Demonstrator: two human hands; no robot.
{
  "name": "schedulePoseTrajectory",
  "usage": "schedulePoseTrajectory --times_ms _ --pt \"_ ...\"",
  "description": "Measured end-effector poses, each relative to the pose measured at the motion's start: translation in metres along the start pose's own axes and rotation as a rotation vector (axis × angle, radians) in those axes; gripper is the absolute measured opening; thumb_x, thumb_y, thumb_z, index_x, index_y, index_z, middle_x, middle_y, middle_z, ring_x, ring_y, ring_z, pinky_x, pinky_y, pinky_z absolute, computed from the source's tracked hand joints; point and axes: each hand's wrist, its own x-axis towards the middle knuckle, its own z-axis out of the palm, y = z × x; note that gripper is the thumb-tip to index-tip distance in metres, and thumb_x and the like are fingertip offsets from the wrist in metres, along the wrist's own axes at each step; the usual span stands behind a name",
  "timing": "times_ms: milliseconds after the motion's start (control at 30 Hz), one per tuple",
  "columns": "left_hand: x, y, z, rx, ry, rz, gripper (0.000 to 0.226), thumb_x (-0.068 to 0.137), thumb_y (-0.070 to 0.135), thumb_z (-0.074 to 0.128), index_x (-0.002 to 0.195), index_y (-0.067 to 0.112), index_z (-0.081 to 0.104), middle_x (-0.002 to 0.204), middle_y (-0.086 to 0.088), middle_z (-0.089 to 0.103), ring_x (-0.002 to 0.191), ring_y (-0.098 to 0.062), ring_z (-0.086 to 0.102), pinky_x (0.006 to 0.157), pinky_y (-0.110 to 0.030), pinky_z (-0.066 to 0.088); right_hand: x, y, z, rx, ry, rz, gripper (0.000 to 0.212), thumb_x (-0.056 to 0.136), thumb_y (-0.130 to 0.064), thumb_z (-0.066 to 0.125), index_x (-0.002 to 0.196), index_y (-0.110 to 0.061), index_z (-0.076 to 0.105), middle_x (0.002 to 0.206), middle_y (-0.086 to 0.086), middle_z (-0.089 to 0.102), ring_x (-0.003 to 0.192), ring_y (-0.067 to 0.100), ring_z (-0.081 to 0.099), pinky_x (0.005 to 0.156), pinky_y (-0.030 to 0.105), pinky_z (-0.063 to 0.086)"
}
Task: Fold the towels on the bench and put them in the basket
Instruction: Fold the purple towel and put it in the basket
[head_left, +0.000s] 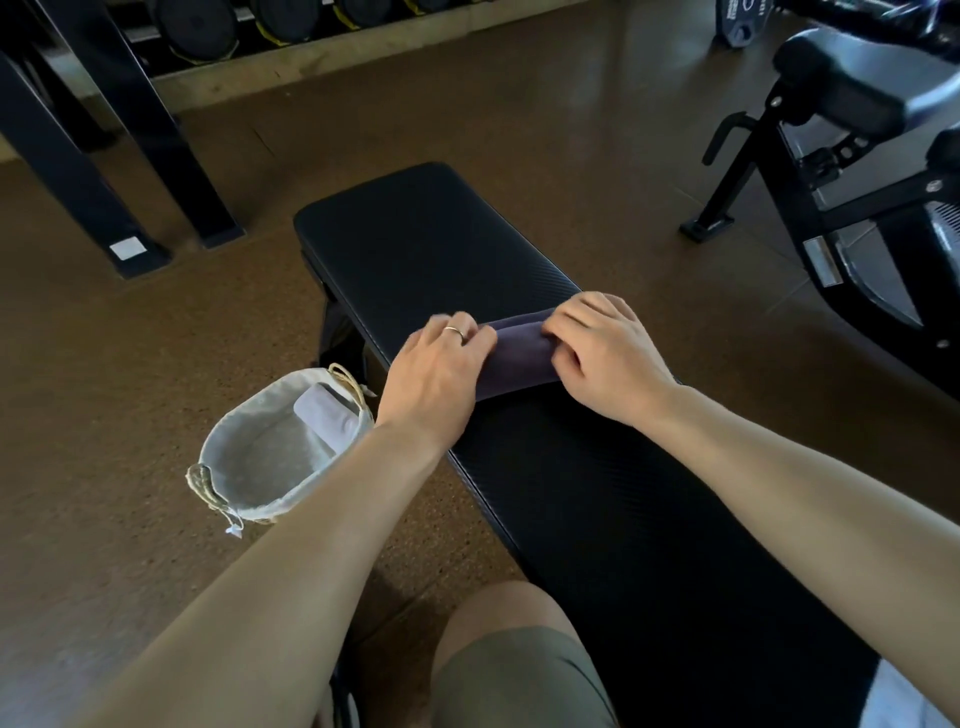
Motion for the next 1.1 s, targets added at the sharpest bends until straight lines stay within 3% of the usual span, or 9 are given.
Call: schedulePoseTrajectory --times_ms 100,167,267,433,567,700,767,933,1100 --pt "-0.003 -0.001 -0.002 -0.074 -0.019 -0.036 0.026 0.098 0.027 0.054 0.121 0.017 0.058 0.123 -0.003 0.06 0.115 -0.025 0.057 0.092 -0.039 0.049 -0.002 0.006 -0.012 0.093 -0.147 -0.02 0.037 0.091 -0.033 0.057 0.125 -0.018 0.064 0.124 -0.002 0.061 0.118 0.016 0.055 0.106 0.04 0.046" --pt "-0.005 0.0 -0.001 -0.055 -0.098 -0.044 0.045 0.091 0.046 0.061 0.127 0.02 0.052 0.131 -0.002 0.056 0.123 -0.023 0.053 0.098 -0.039 0.048 -0.001 0.009 -0.017 0.074 -0.224 -0.05 0.052 0.087 -0.044 0.065 0.133 -0.021 0.058 0.132 -0.004 0.057 0.123 0.015 0.053 0.108 0.038 0.044" --pt "-0.008 0.001 0.001 0.016 -0.134 -0.031 0.051 0.089 0.038 0.065 0.132 0.019 0.045 0.138 -0.003 0.052 0.13 -0.025 0.048 0.1 -0.038 0.047 0.003 0.013 -0.018 0.094 -0.244 -0.028 0.06 0.083 -0.046 0.073 0.137 -0.025 0.057 0.134 -0.006 0.058 0.125 0.016 0.053 0.108 0.039 0.043" --pt "-0.006 -0.005 -0.008 -0.082 -0.122 -0.104 0.037 0.09 0.031 0.056 0.125 0.02 0.048 0.116 -0.002 0.059 0.109 -0.024 0.056 0.077 -0.037 0.046 0.009 0.007 -0.017 0.237 -0.219 0.055 0.045 0.085 -0.051 0.067 0.125 -0.03 0.064 0.118 -0.012 0.066 0.107 0.009 0.061 0.096 0.038 0.051" --pt "-0.01 -0.017 -0.019 -0.377 -0.166 -0.31 0.017 0.093 0.034 0.054 0.108 0.026 0.052 0.097 0.004 0.059 0.091 -0.019 0.058 0.074 -0.036 0.045 0.006 -0.004 -0.018 0.416 -0.213 0.131 0.024 0.094 -0.04 0.068 0.114 -0.028 0.066 0.1 -0.014 0.067 0.089 0.005 0.063 0.079 0.028 0.052" --pt "-0.017 -0.027 -0.018 -0.644 -0.161 -0.554 0.021 0.096 0.041 0.058 0.113 0.028 0.058 0.107 0.002 0.063 0.101 -0.016 0.059 0.079 -0.031 0.047 -0.001 -0.019 -0.011 0.493 -0.218 0.223 0.012 0.097 -0.039 0.065 0.094 -0.028 0.063 0.082 -0.012 0.064 0.073 0.002 0.06 0.066 0.017 0.041" --pt "-0.019 -0.027 -0.018 -0.847 -0.18 -0.695 0.025 0.095 0.045 0.06 0.116 0.031 0.057 0.111 0.002 0.063 0.106 -0.017 0.061 0.092 -0.038 0.054 -0.004 -0.027 -0.01 0.528 -0.241 0.27 0.02 0.098 -0.039 0.065 0.081 -0.033 0.056 0.076 -0.011 0.061 0.068 -0.001 0.057 0.06 0.012 0.039" --pt "-0.037 -0.02 -0.029 -1.413 -0.204 -1.055 0.042 0.091 0.038 0.072 0.127 0.029 0.052 0.124 -0.002 0.055 0.114 -0.022 0.061 0.1 -0.042 0.056 -0.015 -0.053 -0.013 0.6 -0.267 0.31 0.021 0.097 -0.042 0.064 0.084 -0.026 0.062 0.078 -0.007 0.065 0.071 0.006 0.062 0.063 0.023 0.046" --pt "-0.061 -0.022 -0.041 -1.664 -0.09 -1.184 0.041 0.09 0.029 0.076 0.122 0.014 0.054 0.124 -0.011 0.057 0.119 -0.028 0.059 0.102 -0.045 0.053 -0.018 -0.101 -0.014 0.708 -0.341 0.33 0.021 0.097 -0.041 0.066 0.081 -0.028 0.062 0.076 -0.007 0.067 0.065 0.001 0.065 0.059 0.019 0.047"
